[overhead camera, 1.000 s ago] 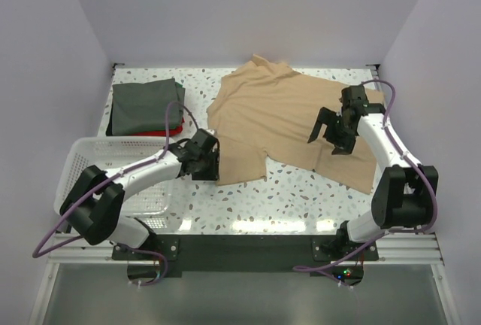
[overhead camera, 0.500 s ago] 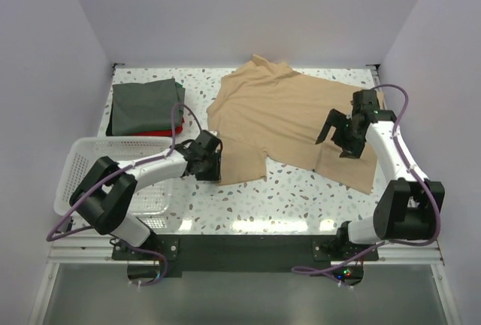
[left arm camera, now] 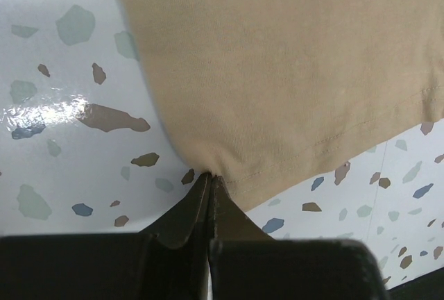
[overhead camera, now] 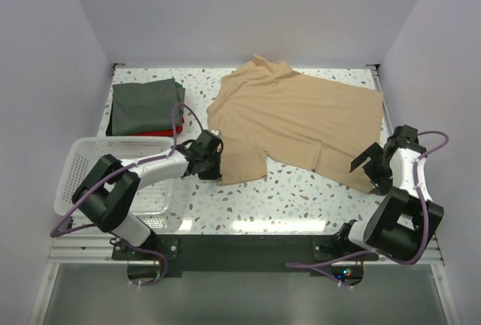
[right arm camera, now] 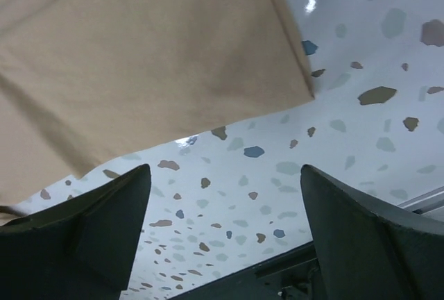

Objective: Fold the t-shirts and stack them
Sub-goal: Flatten the tshirt out

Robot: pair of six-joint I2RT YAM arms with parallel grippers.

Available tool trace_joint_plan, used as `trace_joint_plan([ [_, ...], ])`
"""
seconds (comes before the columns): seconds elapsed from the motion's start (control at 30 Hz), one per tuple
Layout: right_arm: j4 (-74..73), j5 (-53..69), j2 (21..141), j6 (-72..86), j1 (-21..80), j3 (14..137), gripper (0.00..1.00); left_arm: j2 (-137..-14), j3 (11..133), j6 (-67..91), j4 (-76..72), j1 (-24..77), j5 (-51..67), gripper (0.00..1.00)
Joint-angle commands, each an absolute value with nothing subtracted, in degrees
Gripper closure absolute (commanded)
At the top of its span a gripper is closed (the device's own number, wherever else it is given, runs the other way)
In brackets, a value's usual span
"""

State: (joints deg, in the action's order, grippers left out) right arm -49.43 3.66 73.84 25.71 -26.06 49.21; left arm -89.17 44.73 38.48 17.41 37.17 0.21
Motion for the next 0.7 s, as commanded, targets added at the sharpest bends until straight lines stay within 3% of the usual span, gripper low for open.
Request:
trace_joint_plan([
  [0.0, -49.0, 0.2, 72.7, 24.9, -28.2, 48.3, 0.09, -88.9, 43.9, 38.9, 20.3, 37.4, 0.2, 1.00],
  [0.13, -48.8, -4.1, 73.4, 25.7, -29.3, 47.5, 0.17, -88.0, 44.6, 38.8, 22.0, 37.3, 0.2, 1.00],
  [0.33, -47.0, -7.2, 75.0, 26.7, -30.0, 46.6, 0.21, -87.3, 45.6, 38.4, 24.3, 37.4, 0.2, 1.00],
  [0.67, -44.0, -10.6, 79.4, 28.1, -30.0, 44.8, 0.40, -86.0, 46.8, 38.9, 26.4, 37.3, 0.2, 1.00],
])
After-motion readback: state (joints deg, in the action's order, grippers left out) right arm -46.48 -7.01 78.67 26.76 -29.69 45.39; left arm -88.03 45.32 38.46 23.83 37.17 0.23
